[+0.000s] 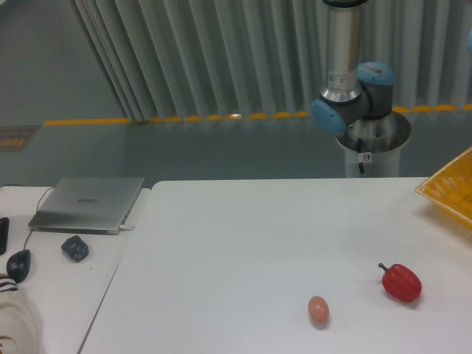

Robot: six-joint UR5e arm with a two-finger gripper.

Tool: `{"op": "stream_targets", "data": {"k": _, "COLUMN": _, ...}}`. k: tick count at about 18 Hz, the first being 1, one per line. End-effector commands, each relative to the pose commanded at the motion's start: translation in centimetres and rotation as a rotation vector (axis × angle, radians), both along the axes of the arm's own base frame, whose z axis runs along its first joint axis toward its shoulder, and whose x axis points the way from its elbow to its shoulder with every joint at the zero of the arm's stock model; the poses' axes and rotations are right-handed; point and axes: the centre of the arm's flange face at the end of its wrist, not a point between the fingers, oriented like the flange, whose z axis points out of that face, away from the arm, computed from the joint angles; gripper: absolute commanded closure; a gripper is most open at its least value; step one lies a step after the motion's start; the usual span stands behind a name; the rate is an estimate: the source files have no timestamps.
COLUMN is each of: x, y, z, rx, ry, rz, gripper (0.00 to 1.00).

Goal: Place the yellow pepper in a basket

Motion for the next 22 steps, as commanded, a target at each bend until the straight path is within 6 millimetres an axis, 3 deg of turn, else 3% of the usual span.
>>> {"op": "stream_targets", "data": {"k": 3, "x": -0.1, "y": 2.3, "z": -0.3, "rx": 0.007, "ry": -0.004, "rz": -0.036, "gripper": 0.00}}
{"op": "stream_targets", "data": {"k": 7, "x": -0.1, "y": 5.8, "z": -2.3, "rx": -0.004, "ry": -0.028, "rz": -0.091, "gripper": 0.00}}
{"op": "stream_targets", "data": {"k": 10, "x": 0.1, "y": 7.3, "z": -3.0, "rx": -0.007, "ry": -0.035, "rz": -0.112, "gripper": 0.00}}
{"op": "stream_targets", "data": {"k": 22, "x": 0.3, "y": 7.4, "z": -3.1, "rx": -0.011, "ry": -0.037, "rz": -0.115, "gripper": 0.00}}
